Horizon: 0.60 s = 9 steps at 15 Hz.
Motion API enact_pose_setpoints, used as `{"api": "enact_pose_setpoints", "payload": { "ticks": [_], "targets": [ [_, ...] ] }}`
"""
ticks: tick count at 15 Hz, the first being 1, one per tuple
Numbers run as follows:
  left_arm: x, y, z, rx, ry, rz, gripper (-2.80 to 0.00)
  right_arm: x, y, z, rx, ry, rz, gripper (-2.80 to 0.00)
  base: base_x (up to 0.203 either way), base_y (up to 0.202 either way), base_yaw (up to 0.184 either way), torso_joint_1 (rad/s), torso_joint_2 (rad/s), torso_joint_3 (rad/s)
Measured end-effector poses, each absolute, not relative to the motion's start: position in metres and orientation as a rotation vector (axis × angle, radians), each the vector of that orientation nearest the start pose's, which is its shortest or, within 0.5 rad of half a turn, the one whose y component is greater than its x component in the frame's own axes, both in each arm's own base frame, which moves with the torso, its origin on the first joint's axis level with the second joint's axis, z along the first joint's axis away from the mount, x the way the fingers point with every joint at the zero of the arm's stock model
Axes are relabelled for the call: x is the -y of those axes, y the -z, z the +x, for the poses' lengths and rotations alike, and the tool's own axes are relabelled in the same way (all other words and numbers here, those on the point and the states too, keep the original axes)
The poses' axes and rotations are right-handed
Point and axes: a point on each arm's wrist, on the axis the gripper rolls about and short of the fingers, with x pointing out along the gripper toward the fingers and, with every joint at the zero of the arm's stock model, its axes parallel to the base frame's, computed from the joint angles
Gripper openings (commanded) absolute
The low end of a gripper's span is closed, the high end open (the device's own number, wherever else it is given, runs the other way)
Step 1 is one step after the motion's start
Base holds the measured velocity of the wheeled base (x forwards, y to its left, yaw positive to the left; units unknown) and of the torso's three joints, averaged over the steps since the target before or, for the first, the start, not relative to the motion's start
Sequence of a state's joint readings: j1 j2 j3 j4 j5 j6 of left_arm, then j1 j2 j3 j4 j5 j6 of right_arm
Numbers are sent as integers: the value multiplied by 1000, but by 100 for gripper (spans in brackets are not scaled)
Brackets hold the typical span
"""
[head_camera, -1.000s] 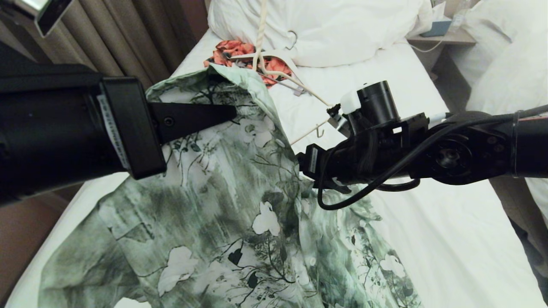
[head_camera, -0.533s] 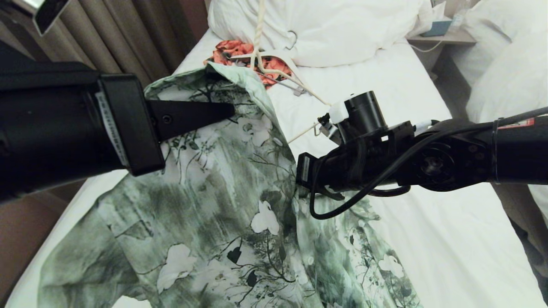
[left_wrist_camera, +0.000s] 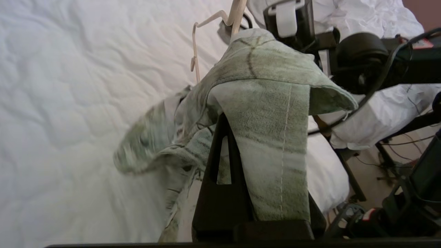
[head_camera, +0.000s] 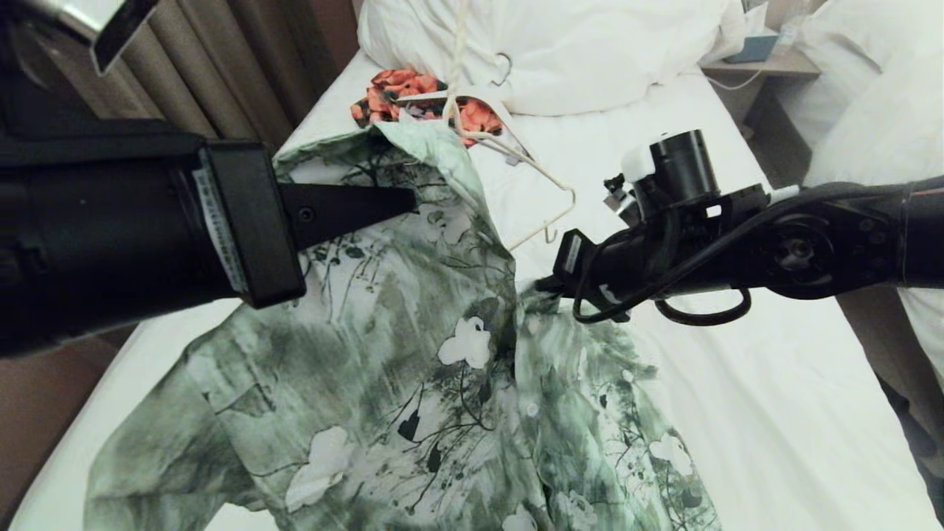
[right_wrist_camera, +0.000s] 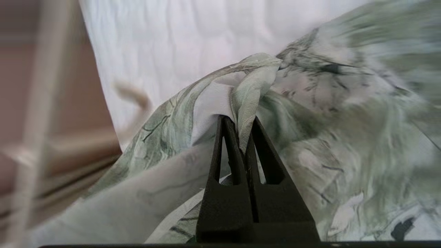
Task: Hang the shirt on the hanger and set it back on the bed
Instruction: Hook the other side of the shirt onto the hanger
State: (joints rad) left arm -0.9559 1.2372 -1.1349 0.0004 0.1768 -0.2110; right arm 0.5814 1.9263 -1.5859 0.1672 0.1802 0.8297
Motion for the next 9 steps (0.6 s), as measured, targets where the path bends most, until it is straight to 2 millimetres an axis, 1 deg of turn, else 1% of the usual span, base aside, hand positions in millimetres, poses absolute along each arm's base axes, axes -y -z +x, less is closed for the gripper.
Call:
{"api": "enact_pose_setpoints", "payload": {
  "ticks": [6, 9],
  "targets": [
    [164, -321, 119, -237, 761, -167, -280, -188, -246, 328, -773, -381, 766, -280, 0, 0, 0, 0, 0, 0],
    [172, -317, 120, -257, 755, -150, -280, -181, -247, 331, -759, -350, 771, -280, 0, 0, 0, 0, 0, 0]
  ]
}}
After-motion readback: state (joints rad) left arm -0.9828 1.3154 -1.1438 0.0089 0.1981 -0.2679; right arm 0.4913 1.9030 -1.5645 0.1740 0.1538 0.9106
